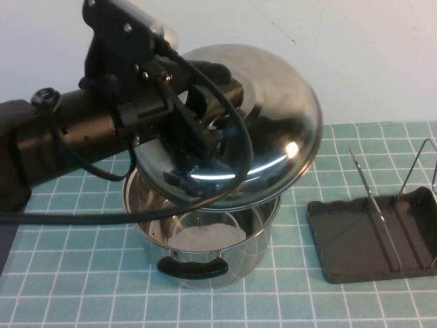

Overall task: Put pot lid on rack
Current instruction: Hand over the pot lid

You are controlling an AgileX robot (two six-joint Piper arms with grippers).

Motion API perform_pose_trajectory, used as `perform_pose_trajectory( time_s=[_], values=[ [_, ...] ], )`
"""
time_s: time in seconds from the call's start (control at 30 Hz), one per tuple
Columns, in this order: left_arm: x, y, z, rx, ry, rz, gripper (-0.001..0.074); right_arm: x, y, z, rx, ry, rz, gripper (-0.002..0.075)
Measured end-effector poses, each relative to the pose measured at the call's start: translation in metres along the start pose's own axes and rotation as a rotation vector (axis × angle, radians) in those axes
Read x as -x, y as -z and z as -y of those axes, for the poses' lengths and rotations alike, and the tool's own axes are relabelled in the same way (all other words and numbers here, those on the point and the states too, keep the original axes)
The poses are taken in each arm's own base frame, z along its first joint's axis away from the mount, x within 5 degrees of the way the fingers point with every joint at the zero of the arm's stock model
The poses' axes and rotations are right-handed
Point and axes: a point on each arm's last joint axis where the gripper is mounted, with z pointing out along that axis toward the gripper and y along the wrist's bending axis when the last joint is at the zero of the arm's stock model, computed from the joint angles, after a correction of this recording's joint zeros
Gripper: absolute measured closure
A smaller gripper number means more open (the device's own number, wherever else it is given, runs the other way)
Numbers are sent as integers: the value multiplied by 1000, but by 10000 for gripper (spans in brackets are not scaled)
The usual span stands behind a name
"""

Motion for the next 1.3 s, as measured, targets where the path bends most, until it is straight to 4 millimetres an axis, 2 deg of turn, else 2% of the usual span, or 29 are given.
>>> perform_pose_trajectory(
  time_s=[0.2,0.5,0.63,0.73,0.83,1.0,1.13,1.3],
  values=[
    [10,9,15,-131,115,44,402,-3,0,0,-4,16,-33,729],
    [7,10,17,-159,234,24,402,-7,1,-1,6,-27,-85,729],
    [7,10,17,-159,243,23,402,10,6,-15,63,-43,-37,729],
    [7,10,17,-159,247,22,402,24,9,-26,116,-143,-5,724],
    [7,10,17,-159,256,21,402,24,3,-30,130,-280,-62,673],
    [7,10,17,-159,261,21,402,26,-7,-43,237,-380,-137,515],
    [7,10,17,-158,270,20,402,48,-10,-60,334,-335,-83,433],
    [2,4,15,-157,301,-1,402,76,-19,-88,440,-259,-122,412]
  ],
)
